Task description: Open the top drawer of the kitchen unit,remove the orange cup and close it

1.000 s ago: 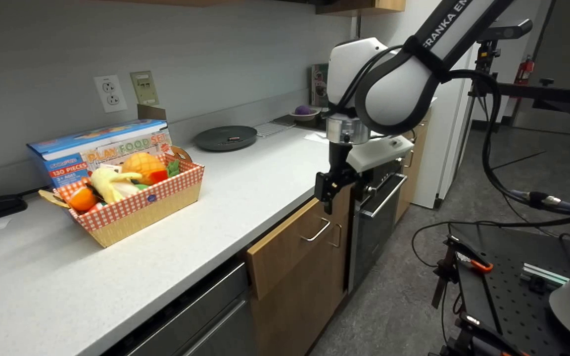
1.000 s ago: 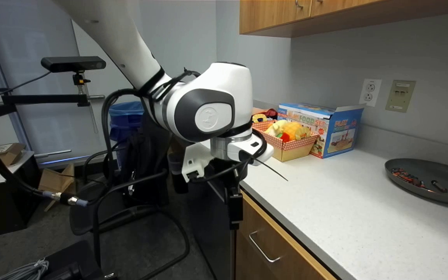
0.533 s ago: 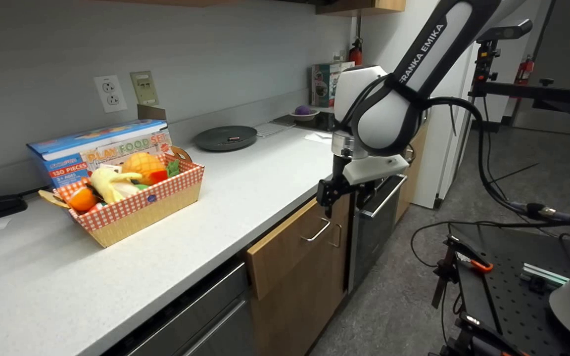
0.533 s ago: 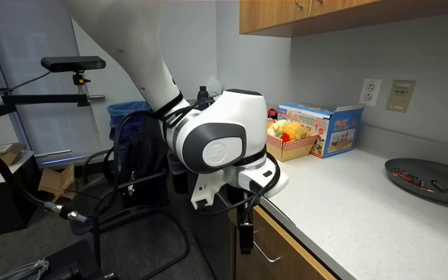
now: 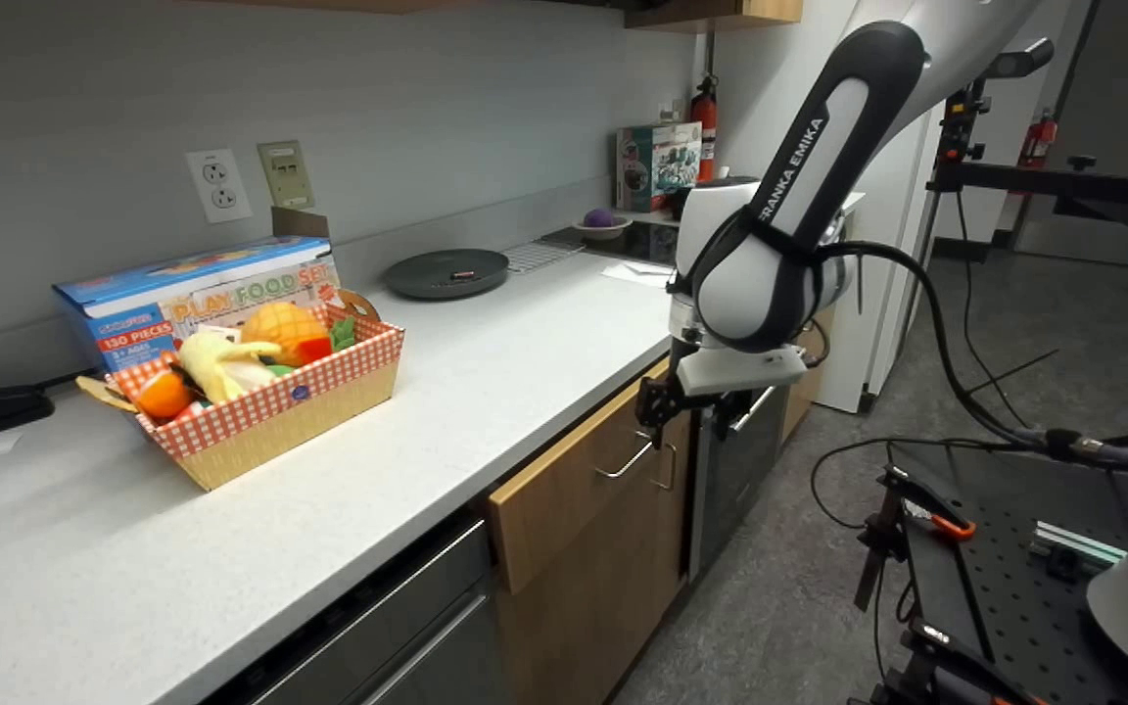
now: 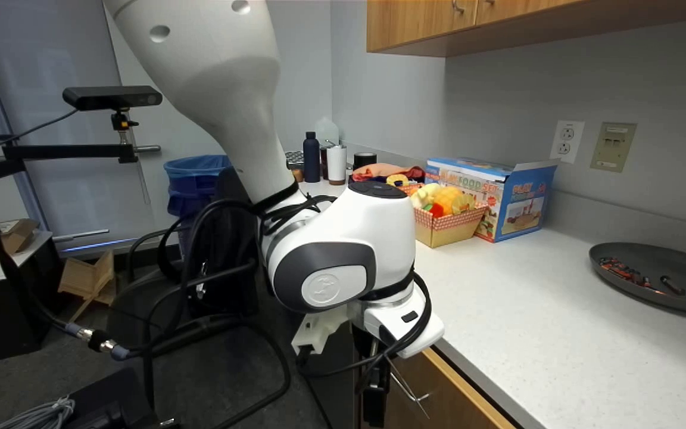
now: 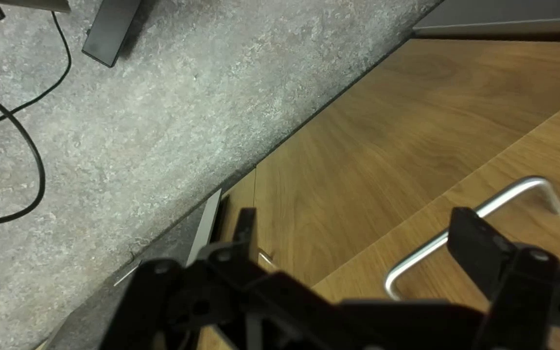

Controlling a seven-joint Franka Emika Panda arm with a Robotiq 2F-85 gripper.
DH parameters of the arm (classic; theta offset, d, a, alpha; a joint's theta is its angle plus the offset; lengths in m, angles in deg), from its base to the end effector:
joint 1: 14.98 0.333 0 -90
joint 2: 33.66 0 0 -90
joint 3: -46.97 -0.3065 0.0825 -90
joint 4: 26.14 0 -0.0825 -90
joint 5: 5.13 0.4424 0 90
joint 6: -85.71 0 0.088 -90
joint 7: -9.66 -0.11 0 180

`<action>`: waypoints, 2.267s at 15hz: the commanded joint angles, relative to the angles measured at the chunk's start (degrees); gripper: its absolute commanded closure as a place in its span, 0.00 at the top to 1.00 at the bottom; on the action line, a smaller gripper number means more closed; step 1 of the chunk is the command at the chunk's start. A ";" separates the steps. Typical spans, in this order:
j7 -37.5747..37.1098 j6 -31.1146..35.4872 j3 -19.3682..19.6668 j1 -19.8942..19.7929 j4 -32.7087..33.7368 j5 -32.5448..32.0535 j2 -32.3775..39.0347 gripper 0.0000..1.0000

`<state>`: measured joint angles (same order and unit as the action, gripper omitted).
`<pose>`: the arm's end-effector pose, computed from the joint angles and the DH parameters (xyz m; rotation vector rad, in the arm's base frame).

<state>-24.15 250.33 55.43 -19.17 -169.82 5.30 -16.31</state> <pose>0.4712 -0.1230 0.1070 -2.7525 1.4623 -0.1031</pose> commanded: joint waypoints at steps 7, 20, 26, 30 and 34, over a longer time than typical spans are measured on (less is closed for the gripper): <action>1.81 2.13 -1.31 -0.50 -0.32 5.46 0.74 1.00; 1.07 17.54 -10.01 -7.42 -1.45 14.24 5.48 1.00; 0.49 20.16 -15.90 -14.37 -0.12 13.67 8.33 1.00; 0.02 21.30 -18.27 -17.20 0.97 13.38 10.24 1.00; -0.38 22.08 -20.03 -19.04 2.15 13.29 11.49 1.00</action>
<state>-24.21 270.27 37.84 -35.77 -169.41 18.08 -6.90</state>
